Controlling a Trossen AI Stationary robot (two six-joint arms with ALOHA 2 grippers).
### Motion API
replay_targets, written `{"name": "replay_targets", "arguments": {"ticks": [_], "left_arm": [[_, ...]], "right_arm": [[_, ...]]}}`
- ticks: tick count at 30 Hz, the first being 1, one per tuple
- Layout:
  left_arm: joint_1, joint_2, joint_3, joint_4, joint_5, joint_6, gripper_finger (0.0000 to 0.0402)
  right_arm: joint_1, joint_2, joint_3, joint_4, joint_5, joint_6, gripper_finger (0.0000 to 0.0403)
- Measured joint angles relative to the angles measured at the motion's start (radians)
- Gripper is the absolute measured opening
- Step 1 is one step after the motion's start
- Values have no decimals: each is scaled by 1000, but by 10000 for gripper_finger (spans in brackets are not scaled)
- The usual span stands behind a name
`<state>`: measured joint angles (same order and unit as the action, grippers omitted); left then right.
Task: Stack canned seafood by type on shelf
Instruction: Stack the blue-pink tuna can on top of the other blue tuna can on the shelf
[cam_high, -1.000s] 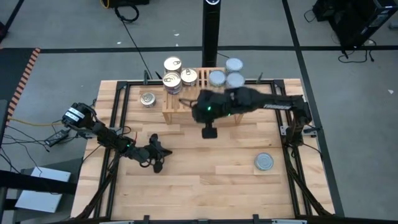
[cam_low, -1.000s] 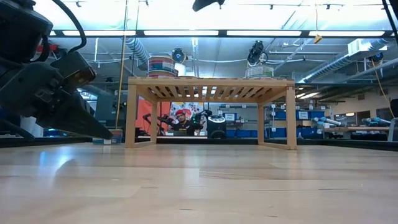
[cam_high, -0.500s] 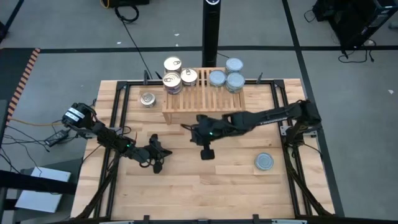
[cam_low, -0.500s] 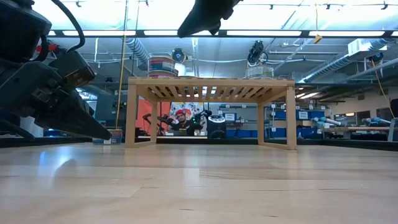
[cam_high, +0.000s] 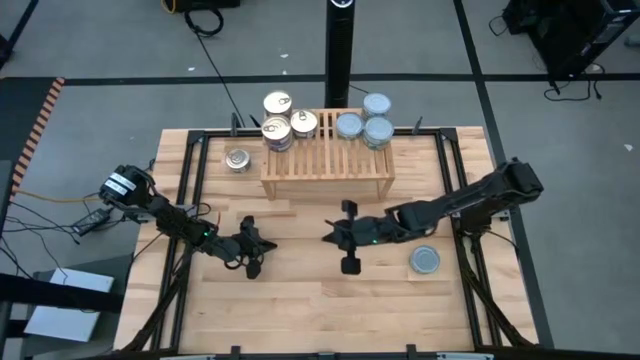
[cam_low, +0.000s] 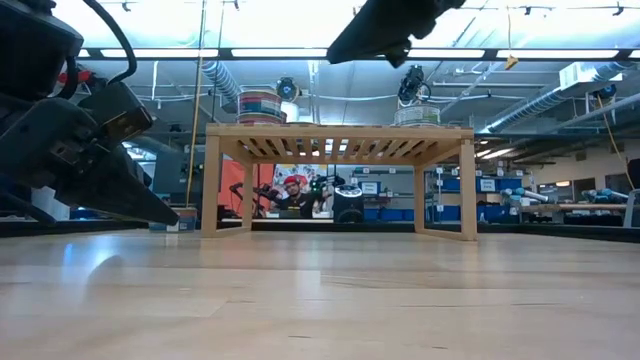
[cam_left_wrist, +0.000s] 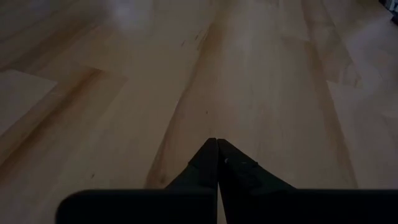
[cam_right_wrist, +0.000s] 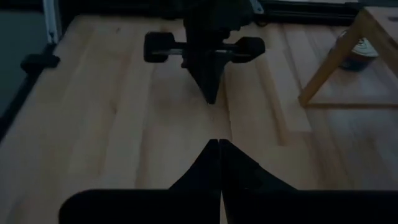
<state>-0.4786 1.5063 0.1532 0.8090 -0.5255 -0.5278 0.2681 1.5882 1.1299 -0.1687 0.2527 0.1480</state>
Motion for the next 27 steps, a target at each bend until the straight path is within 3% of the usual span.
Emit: {"name": "replay_targets", "arguments": {"ticks": [7,14,16,22,27], "left_arm": [[0,0,4,11,-1,0,7],[1,0,31,10,-18,24,7],[1,0,43,14,-29,34,7],[10,0,82,18,-29,109,7],[46,0,111,17,-29,143,7]], "right_arm": [[69,-23,-171,233,43,111,6],[133,-23,-387,704,48,138,6],[155,-23,-446,799,96,141,6],[179,-18,-541,979,292,197,6],[125,-18,-529,966,335,284,7]]}}
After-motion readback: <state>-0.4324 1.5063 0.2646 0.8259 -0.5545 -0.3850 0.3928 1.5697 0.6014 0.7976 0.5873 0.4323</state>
